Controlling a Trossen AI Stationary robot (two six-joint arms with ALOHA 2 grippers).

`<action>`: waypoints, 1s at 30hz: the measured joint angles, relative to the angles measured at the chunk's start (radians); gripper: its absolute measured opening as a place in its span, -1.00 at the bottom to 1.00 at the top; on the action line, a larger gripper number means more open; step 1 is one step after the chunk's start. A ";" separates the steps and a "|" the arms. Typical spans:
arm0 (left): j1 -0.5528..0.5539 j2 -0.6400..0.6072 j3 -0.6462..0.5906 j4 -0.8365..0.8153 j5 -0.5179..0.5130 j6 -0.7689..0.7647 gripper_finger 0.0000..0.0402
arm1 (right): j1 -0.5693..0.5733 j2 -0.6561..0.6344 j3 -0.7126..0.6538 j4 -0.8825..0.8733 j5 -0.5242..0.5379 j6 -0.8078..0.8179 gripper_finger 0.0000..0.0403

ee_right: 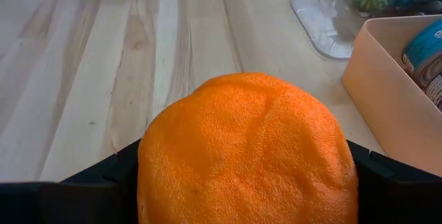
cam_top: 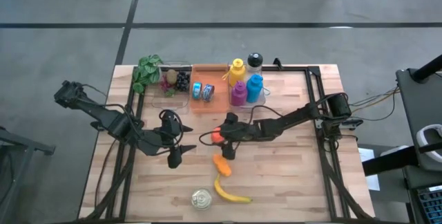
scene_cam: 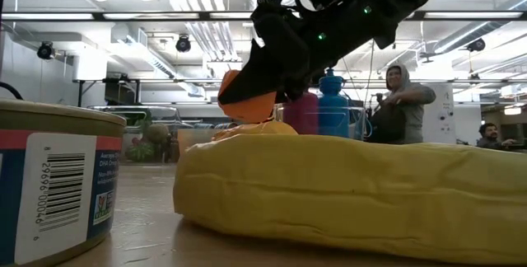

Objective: Pick & Place Food Item
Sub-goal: Put the orange into the left transparent bin

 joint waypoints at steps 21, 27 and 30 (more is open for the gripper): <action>0.000 0.000 0.000 0.008 0.000 0.003 0.97 | -0.001 0.000 0.000 0.008 -0.002 -0.008 0.46; 0.000 0.000 0.000 0.008 0.000 -0.004 0.98 | -0.001 0.000 0.000 0.008 -0.002 -0.008 0.46; 0.000 0.000 0.000 0.008 0.000 -0.031 0.98 | -0.003 0.000 0.000 0.008 -0.002 -0.008 0.46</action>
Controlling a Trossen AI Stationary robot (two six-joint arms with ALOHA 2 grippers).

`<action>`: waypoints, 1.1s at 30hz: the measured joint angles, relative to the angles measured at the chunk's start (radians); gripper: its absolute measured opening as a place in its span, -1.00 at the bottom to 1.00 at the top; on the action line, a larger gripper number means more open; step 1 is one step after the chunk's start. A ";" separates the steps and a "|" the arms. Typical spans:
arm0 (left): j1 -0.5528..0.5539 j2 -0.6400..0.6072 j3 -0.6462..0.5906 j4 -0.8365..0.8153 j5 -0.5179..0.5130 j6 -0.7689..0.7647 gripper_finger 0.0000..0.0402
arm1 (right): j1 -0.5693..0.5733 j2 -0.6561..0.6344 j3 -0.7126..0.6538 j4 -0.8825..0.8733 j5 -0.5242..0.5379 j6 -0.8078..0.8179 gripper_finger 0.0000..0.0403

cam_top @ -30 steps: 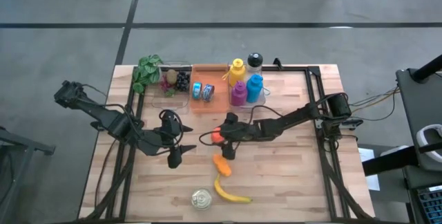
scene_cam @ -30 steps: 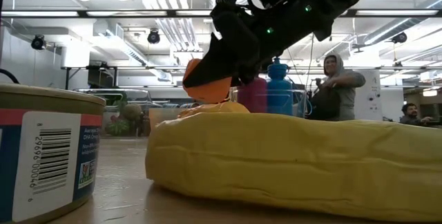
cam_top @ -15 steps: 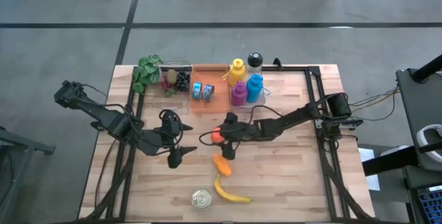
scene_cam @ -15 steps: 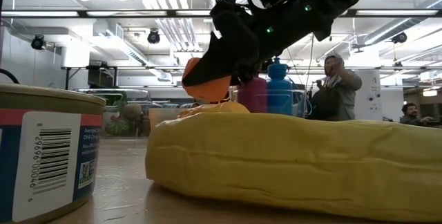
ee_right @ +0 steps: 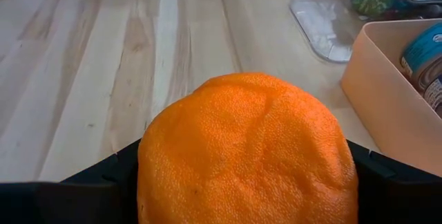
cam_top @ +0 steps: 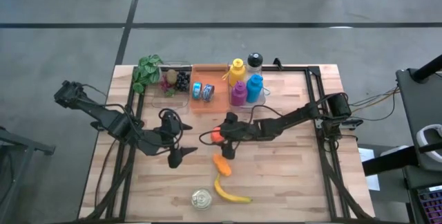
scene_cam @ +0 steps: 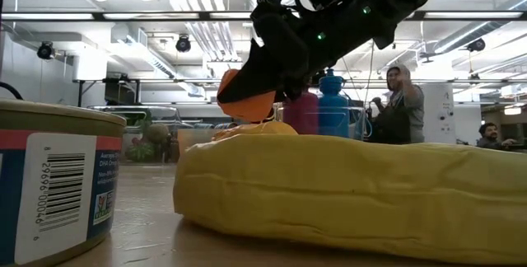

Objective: Pick & Place Food Item
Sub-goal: Put the orange into the left transparent bin

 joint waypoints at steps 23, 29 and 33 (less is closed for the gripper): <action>0.000 0.000 0.000 -0.001 0.000 -0.123 0.93 | -0.009 -0.018 0.000 0.034 0.000 -0.024 0.46; 0.000 0.000 0.000 -0.004 0.000 -0.123 0.91 | -0.008 -0.071 0.000 0.030 -0.001 -0.052 0.46; 0.000 0.000 0.000 -0.005 0.000 -0.123 0.92 | -0.005 -0.119 0.000 0.026 -0.001 -0.064 0.46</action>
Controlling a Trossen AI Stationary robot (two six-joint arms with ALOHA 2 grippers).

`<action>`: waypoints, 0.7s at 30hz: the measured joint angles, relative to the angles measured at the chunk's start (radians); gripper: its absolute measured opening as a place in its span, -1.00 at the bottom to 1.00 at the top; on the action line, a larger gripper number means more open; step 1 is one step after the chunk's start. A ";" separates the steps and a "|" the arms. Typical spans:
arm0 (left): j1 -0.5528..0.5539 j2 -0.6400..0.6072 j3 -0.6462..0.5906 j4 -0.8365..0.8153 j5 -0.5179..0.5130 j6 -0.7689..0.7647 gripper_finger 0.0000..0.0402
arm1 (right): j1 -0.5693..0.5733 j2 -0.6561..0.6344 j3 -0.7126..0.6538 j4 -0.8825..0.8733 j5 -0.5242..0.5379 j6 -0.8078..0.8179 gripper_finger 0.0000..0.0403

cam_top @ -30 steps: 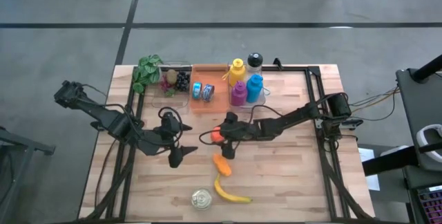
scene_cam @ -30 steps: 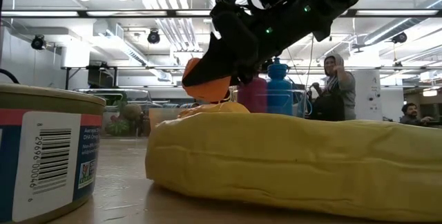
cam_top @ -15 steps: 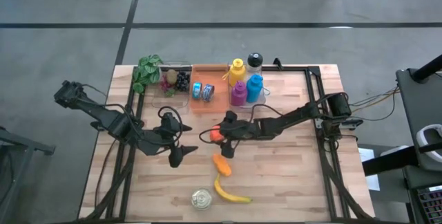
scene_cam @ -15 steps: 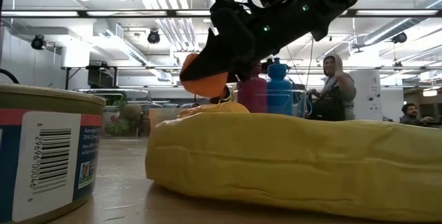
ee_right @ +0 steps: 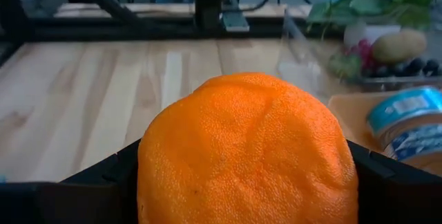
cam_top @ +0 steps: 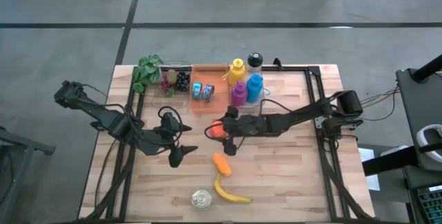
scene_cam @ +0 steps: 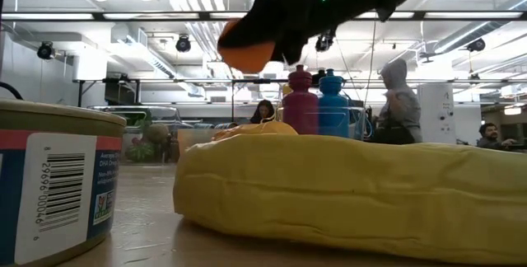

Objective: Pick & Place Food Item
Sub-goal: Put the orange into the left transparent bin

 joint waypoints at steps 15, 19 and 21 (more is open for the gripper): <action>0.018 0.000 0.000 0.029 -0.004 -0.142 0.93 | 0.046 -0.112 0.000 0.001 0.001 -0.067 0.46; 0.053 0.001 0.000 0.030 -0.004 -0.472 0.94 | 0.050 -0.111 0.000 0.002 0.003 -0.077 0.46; 0.066 0.004 0.000 0.030 0.002 -0.577 0.94 | 0.050 -0.111 0.000 0.002 0.003 -0.090 0.46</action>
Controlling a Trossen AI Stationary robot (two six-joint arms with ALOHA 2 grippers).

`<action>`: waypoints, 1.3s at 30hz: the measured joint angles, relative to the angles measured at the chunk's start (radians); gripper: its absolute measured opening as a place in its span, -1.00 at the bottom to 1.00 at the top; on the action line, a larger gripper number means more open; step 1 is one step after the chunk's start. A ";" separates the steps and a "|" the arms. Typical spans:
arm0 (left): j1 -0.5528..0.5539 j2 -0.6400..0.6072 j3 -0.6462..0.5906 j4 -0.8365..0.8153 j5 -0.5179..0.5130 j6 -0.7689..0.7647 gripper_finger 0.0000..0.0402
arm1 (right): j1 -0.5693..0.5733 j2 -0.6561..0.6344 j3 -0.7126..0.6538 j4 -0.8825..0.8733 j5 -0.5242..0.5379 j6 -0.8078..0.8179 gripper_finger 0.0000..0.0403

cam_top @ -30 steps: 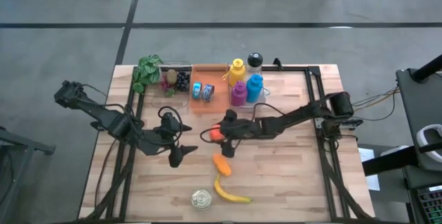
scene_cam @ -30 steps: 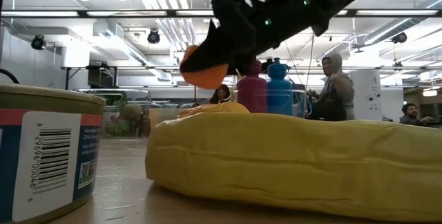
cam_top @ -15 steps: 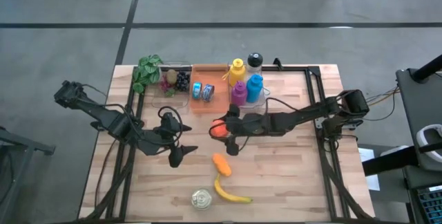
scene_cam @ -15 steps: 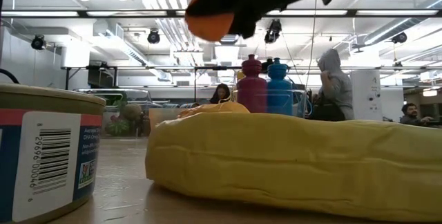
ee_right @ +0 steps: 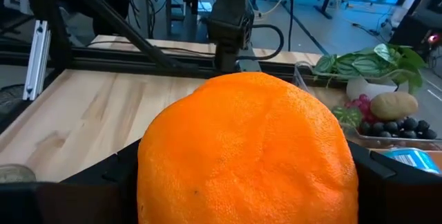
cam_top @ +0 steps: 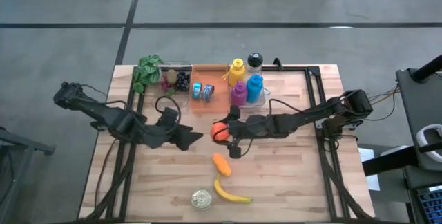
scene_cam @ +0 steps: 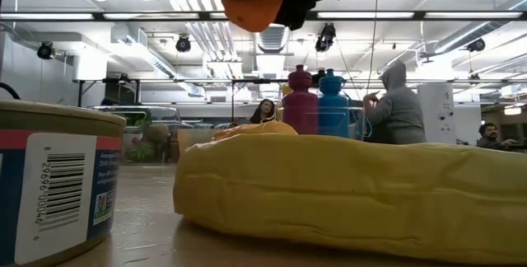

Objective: Pick & Place Food Item
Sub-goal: Put the orange into the left transparent bin

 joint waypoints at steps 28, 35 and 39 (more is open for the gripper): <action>0.102 0.184 -0.017 0.207 0.021 -0.055 0.91 | 0.011 0.002 0.000 0.035 -0.003 -0.096 0.46; 0.102 0.191 -0.017 0.236 0.021 -0.051 0.88 | 0.011 0.002 0.000 0.053 -0.003 -0.100 0.46; 0.104 0.191 -0.017 0.237 0.020 -0.048 0.88 | 0.011 0.002 0.000 0.059 -0.002 -0.100 0.46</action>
